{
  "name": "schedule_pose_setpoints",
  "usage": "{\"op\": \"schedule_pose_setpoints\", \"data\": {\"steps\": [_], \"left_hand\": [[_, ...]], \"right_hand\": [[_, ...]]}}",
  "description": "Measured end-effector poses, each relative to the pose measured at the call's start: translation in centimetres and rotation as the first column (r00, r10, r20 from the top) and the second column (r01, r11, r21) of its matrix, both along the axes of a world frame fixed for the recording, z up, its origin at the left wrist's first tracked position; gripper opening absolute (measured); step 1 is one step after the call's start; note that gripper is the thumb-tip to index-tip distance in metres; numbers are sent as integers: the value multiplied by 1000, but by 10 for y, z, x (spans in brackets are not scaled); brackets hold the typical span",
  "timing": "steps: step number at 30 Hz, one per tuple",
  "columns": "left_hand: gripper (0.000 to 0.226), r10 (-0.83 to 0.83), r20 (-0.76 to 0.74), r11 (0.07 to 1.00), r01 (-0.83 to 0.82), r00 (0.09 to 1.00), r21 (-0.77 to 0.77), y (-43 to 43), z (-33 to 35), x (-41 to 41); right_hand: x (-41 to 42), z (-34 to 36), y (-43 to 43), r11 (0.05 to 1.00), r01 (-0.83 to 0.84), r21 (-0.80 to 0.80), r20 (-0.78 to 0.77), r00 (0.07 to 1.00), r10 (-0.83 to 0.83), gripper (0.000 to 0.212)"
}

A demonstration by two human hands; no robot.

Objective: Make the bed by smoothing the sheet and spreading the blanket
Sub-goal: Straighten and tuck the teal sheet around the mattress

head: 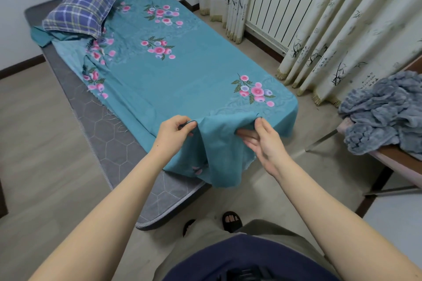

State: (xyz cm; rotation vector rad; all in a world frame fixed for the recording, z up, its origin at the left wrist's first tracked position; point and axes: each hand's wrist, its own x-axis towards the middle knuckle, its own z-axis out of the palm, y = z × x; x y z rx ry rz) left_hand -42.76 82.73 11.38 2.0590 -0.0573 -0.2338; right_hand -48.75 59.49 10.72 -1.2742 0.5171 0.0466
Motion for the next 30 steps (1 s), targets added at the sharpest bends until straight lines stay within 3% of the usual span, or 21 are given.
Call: {"op": "schedule_pose_setpoints", "data": {"steps": [3,6,10,14,16,19,22,24,26,30], "left_hand": [[19,-26,-19,1000,26,999,7,1,-3,-3],[24,-71,-27,997,71,997,13,2,-5,-7],[20,-43,8,999,43,999,-22,2,-5,-9],[20,-186,41,983,186,982,-3,-5,-5,-12],[22,-248,37,969,248,968,7,-9,-7,-14],[20,-250,23,967,251,968,-41,-10,-11,-17],[19,-241,17,968,241,970,-63,-9,-13,-21],[21,-238,8,968,238,971,-75,-7,-14,-23],[23,-257,1,962,256,966,-93,-5,-13,-26],[20,-321,-12,942,318,947,-111,0,-12,-29]], "right_hand": [[5,-9,2,998,-26,-56,-16,1000,26,49],[9,-12,4,999,-54,0,-36,998,54,57],[14,-21,6,992,-57,-116,-210,977,31,67],[12,-43,13,987,-155,35,-387,909,156,66],[11,-51,17,983,-150,106,-345,922,178,65],[14,-56,21,984,-160,84,-234,956,175,61],[20,-54,22,943,-315,106,-163,930,329,58],[25,-52,23,934,-328,140,-176,920,350,66],[30,-53,21,963,-243,112,-218,940,263,70],[37,-54,17,953,-284,102,-283,910,302,59]]}}
